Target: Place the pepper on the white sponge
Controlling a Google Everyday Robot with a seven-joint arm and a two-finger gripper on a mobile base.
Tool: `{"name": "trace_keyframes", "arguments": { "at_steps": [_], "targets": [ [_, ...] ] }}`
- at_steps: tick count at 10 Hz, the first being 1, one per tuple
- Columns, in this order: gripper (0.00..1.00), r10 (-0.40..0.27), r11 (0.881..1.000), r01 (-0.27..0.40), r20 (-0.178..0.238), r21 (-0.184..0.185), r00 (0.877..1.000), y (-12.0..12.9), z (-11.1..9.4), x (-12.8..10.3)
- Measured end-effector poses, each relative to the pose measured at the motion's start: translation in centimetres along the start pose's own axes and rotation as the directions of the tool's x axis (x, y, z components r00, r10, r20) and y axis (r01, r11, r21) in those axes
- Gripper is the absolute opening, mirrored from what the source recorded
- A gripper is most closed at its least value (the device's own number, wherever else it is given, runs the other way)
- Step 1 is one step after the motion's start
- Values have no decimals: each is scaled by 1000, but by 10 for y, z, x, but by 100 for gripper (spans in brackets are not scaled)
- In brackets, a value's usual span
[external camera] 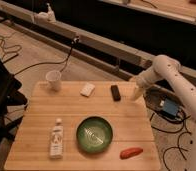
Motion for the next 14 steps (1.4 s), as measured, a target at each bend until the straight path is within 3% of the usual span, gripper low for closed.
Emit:
{"name": "trace_keyframes", "arguments": {
  "at_steps": [5, 9, 11, 14],
  "targets": [
    [80, 32, 998, -33, -6, -59, 999, 44, -23, 42],
    [80, 109, 987, -112, -29, -113, 994, 107, -25, 82],
    [80, 151, 981, -156, -48, -120, 987, 135, -29, 102],
    [80, 152, 980, -158, -51, -120, 987, 138, -29, 102]
  ]
}}
